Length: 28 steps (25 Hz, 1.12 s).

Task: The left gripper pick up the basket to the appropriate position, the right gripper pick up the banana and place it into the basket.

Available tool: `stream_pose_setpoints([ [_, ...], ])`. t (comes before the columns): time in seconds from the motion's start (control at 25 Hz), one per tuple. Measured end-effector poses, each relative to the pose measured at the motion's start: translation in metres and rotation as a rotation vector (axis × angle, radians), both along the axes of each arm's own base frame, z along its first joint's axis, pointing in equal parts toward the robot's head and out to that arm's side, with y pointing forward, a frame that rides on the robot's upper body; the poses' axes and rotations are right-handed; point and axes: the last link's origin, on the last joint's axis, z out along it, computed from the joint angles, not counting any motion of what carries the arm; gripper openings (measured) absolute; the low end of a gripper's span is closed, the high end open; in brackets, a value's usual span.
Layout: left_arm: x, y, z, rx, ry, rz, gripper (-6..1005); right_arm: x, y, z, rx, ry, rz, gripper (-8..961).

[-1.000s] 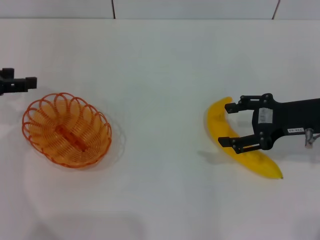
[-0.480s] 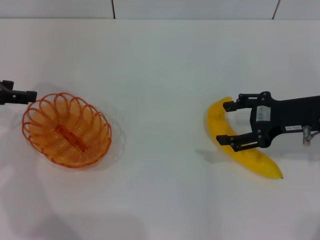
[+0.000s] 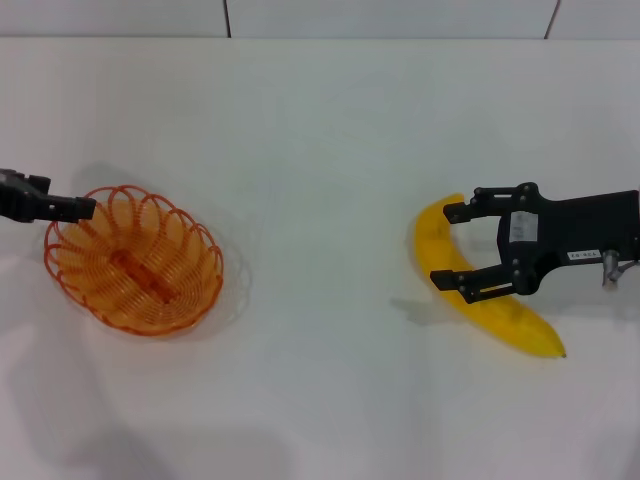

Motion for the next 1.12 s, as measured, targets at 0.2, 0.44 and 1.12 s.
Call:
stream_pose_setpoints([
  [0.2, -0.003, 0.008, -0.010, -0.019, 0.037, 0.013, 830, -0.001, -0.001, -0.003, -0.011, -0.005, 0.006, 880],
  [0.44, -0.004, 0.010, -0.021, -0.023, 0.076, 0.010, 829, -0.003, -0.002, -0.007, -0.028, -0.014, 0.019, 880],
  [1.12, -0.005, 0.014, -0.038, -0.033, 0.095, 0.009, 800, -0.003, -0.002, -0.008, -0.033, -0.017, 0.020, 880],
])
